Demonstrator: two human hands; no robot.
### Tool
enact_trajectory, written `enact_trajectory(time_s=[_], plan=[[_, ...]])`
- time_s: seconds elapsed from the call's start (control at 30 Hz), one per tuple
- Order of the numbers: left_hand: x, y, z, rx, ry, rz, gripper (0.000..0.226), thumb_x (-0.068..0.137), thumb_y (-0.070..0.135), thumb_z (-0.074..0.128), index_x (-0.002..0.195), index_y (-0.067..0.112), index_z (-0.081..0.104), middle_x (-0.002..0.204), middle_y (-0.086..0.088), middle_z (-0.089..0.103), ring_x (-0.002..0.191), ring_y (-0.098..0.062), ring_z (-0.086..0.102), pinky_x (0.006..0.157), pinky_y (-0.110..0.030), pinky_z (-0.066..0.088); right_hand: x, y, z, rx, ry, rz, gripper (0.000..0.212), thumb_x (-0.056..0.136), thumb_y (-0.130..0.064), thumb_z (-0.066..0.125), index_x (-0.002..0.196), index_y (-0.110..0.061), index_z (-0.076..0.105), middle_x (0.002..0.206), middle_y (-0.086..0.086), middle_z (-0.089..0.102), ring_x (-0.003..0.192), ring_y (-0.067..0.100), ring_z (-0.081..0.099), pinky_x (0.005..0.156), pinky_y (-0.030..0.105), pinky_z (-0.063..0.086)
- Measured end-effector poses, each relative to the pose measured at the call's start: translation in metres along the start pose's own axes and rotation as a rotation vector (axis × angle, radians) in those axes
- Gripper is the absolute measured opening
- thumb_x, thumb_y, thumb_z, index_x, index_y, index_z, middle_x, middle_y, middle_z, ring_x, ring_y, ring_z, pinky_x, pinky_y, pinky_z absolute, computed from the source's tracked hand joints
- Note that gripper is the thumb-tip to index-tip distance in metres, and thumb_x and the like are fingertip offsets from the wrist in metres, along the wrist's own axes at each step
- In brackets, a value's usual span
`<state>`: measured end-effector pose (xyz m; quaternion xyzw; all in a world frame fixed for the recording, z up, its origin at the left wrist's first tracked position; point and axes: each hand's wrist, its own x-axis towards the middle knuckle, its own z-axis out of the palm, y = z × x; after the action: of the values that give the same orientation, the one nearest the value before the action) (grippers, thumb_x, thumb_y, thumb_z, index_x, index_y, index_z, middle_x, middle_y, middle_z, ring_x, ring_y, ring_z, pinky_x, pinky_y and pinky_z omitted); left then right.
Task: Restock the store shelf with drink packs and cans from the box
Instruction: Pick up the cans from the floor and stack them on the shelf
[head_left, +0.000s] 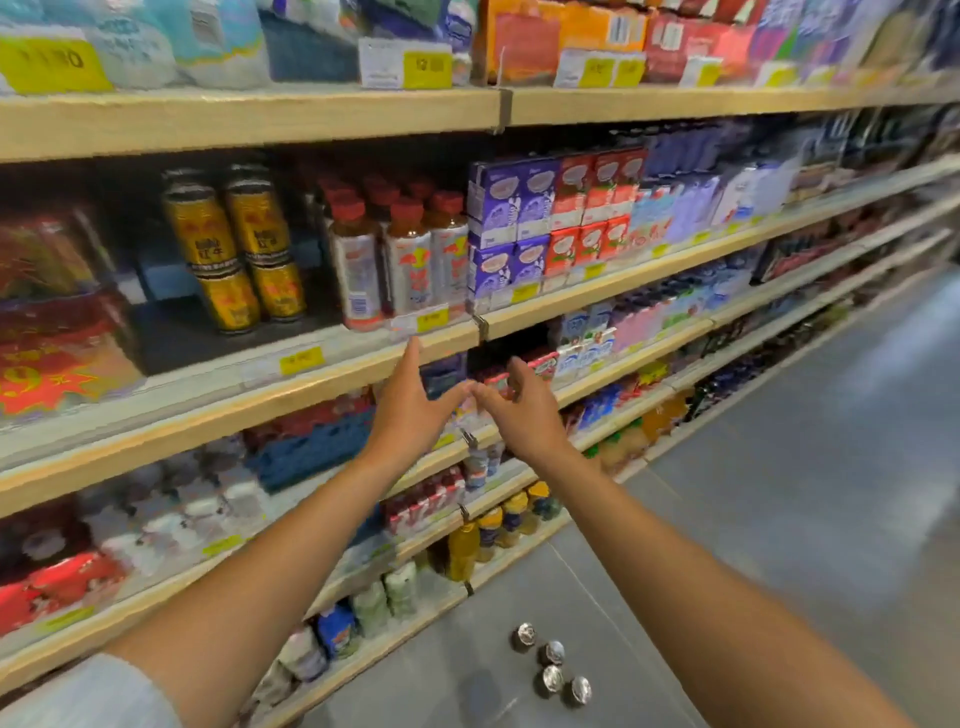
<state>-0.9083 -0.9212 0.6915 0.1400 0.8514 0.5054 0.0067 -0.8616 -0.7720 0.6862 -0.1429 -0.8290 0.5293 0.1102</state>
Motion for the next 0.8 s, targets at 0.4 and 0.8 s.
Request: enact_trajectory(time_s=[0.4,0.8], plan=[[-0.015,-0.109,0.187,0.225,-0.669,-0.056,0.084,0.077,0.056,0.076,0.148,0.032,0.038,0.148,0.01,0.043,0.133,-0.014,0.045,0.096,-0.022,0.038,-0.055,0.253,-0.1,-0.07,0.271,0.611,0.083,0.084,-0.051,0.074,0.151,-0.016,0.038,0.155,0.004,0.043,0.139,0.022,0.043,0.109,0.035,0.038],[-0.022,-0.264,0.323,0.473,-1.053,-0.102,0.068,0.083,0.038,0.075,0.143,0.025,0.045,0.145,0.004,0.046,0.124,-0.015,0.051,0.104,-0.024,0.039,-0.091,0.463,-0.072,-0.351,0.022,0.978,0.077,0.088,-0.038,0.072,0.151,-0.013,0.036,0.155,0.009,0.039,0.142,0.026,0.039,0.113,0.033,0.032]])
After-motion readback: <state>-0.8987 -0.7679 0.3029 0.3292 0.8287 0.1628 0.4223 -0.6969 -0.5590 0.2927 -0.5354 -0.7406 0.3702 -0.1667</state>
